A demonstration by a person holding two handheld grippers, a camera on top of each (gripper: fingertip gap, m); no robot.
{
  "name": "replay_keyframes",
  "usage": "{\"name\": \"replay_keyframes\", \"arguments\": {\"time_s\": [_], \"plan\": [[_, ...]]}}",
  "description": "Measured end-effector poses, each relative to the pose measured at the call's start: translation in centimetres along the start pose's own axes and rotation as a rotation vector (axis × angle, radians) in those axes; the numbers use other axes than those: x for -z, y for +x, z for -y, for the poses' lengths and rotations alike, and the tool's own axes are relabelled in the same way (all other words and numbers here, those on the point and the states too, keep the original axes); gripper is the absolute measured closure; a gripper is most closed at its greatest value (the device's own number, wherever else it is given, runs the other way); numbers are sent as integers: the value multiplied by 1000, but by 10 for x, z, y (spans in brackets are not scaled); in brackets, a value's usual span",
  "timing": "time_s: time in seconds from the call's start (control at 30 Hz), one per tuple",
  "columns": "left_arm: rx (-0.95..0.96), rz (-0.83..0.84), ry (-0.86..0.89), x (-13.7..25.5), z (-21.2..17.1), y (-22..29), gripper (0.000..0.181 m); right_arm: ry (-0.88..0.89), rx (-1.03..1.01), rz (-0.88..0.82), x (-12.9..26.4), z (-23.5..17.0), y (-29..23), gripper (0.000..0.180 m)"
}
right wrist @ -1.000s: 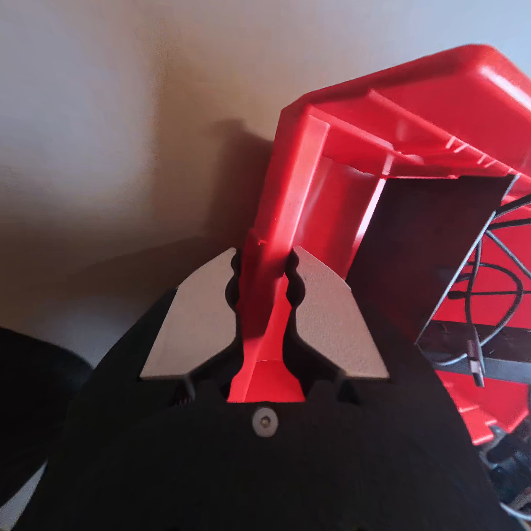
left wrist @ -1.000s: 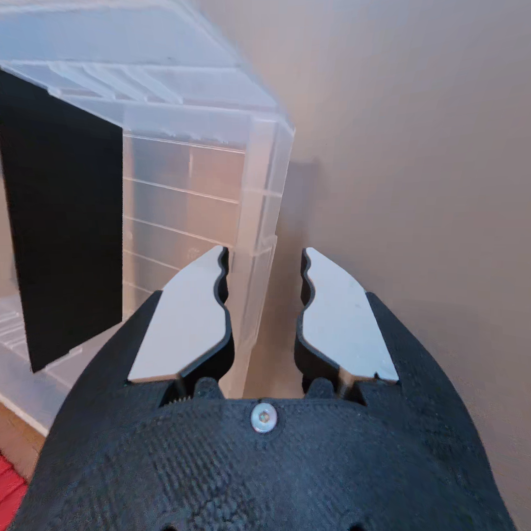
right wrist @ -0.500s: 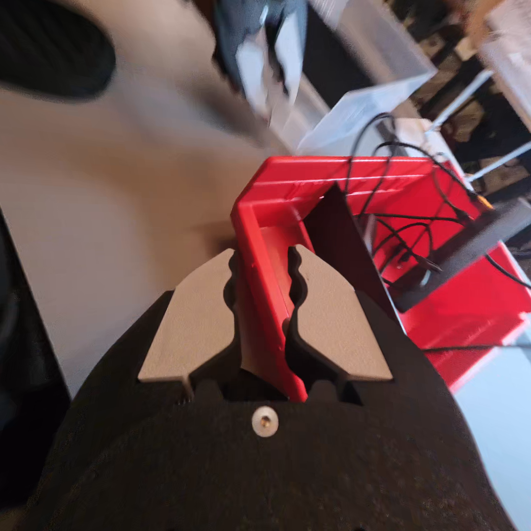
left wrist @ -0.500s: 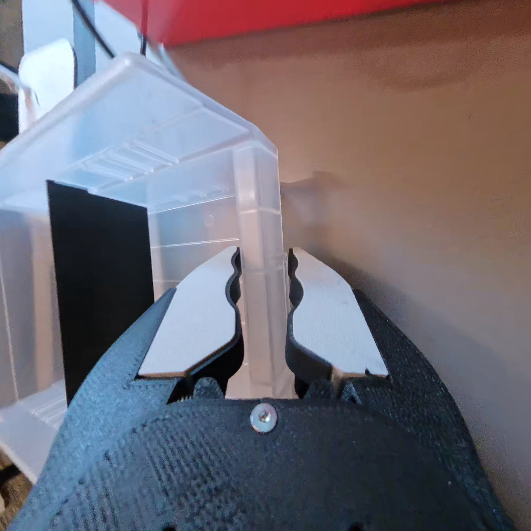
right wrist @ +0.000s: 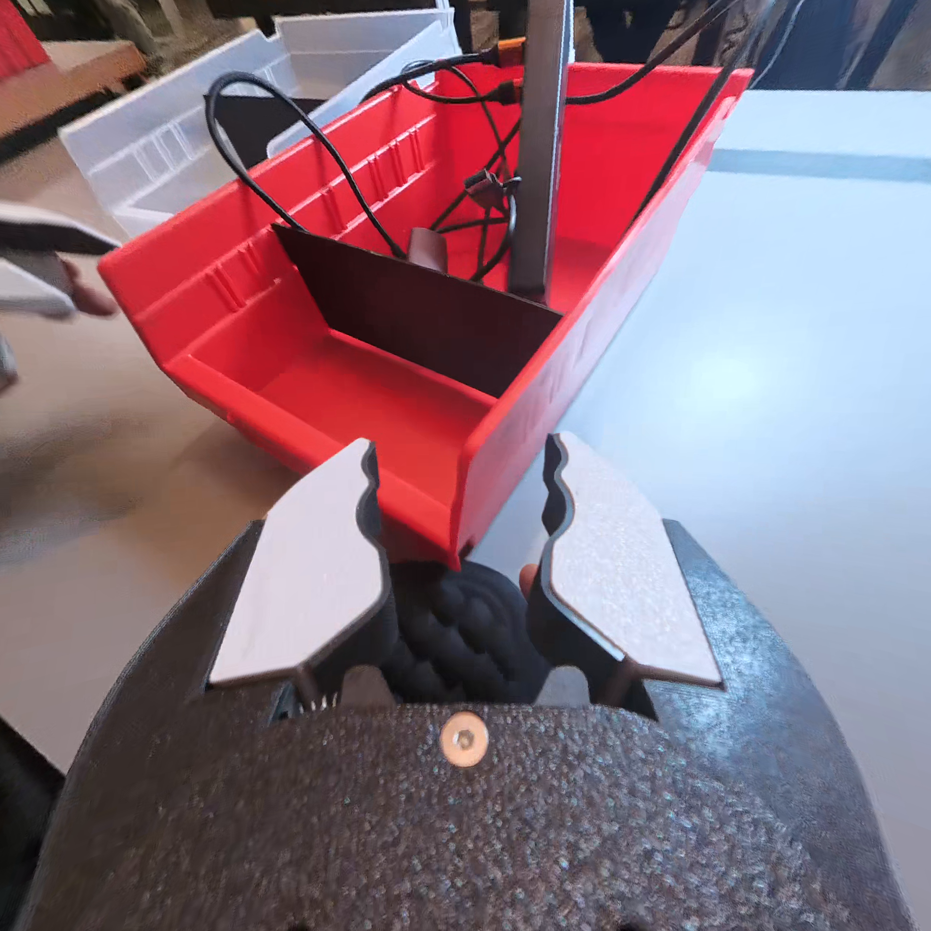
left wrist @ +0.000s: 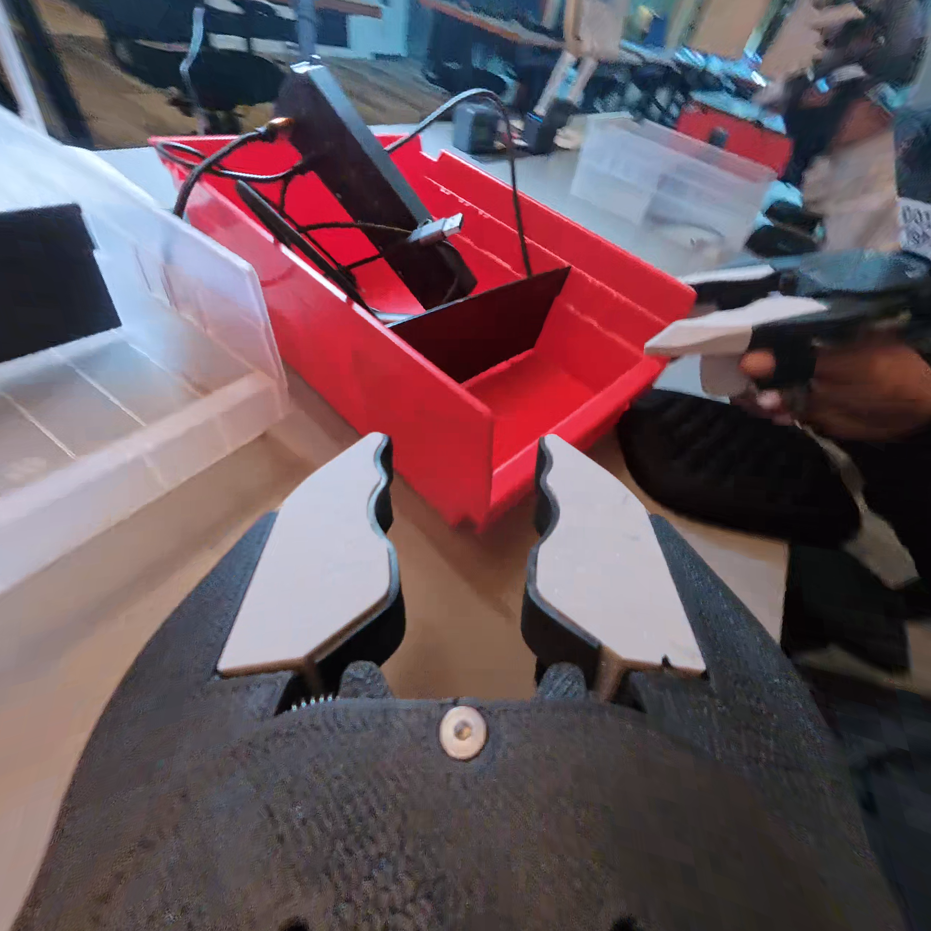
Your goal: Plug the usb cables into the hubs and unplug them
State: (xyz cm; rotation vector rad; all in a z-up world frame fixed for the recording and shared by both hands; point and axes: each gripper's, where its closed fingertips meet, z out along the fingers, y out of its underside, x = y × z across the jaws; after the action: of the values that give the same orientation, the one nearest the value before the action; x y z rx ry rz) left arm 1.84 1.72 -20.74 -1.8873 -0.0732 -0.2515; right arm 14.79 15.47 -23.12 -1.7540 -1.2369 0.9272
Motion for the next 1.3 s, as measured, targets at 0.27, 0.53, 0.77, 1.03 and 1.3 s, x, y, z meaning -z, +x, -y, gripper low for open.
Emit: {"name": "replay_keyframes", "arguments": {"time_s": [0.27,0.53,0.77,1.03,1.3], "plan": [[-126,266,20,-51,-2,-14,155,52,60,-155,-13,10,20,155],[-221,225,154,-22,32,20,158,228,117,-242,42,35,-5,156],[-310,392,282,78,92,16,159,394,218,-111,53,110,-81,154],[-264,702,240,246,90,-59,159,410,295,276,-34,161,-238,149],[-140,836,101,340,33,-140,161,264,312,509,-126,128,-350,143]]}}
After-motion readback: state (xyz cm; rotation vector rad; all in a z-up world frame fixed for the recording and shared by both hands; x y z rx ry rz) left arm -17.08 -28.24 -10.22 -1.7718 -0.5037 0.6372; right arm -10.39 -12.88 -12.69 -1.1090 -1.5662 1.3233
